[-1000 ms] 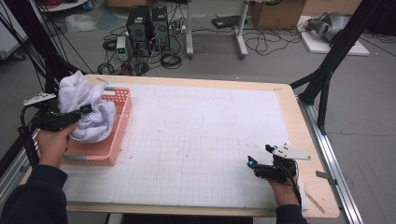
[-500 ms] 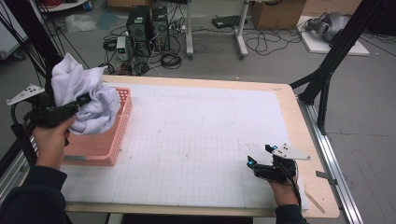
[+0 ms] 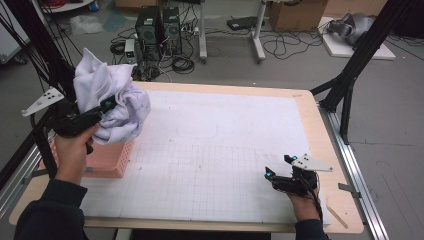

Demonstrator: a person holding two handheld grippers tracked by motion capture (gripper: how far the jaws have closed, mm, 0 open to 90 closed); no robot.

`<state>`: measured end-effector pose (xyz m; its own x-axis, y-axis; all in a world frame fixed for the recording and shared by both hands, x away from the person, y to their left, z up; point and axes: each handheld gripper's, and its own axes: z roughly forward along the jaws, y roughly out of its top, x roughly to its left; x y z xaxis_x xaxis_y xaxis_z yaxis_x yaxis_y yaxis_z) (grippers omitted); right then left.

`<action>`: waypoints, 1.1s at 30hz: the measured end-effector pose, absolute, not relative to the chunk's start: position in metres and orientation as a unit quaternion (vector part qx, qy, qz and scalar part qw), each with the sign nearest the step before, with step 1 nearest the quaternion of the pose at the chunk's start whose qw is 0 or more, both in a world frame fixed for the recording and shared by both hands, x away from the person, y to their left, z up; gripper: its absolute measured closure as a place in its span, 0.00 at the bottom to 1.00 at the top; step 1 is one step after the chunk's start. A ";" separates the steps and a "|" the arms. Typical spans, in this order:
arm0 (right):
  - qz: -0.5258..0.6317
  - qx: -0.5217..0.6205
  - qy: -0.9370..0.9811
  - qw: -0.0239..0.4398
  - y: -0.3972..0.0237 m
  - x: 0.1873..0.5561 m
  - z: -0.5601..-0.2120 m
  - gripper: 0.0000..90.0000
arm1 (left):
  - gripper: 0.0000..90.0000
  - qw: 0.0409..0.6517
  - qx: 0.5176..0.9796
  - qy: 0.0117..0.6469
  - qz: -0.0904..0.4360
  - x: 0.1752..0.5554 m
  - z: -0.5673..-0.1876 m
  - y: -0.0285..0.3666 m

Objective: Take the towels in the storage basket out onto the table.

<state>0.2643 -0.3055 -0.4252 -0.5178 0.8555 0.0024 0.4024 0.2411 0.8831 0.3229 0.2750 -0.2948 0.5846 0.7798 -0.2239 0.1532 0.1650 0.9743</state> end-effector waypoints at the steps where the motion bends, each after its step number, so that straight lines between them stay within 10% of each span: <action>1: 0.449 0.421 0.746 0.253 -0.306 0.264 -0.425 0.17 | 0.65 0.659 0.604 0.380 0.237 0.323 -0.293 0.270; 33: 0.450 0.423 0.746 0.250 -0.306 0.265 -0.426 0.17 | 0.64 0.641 0.689 0.284 0.181 0.339 -0.352 0.128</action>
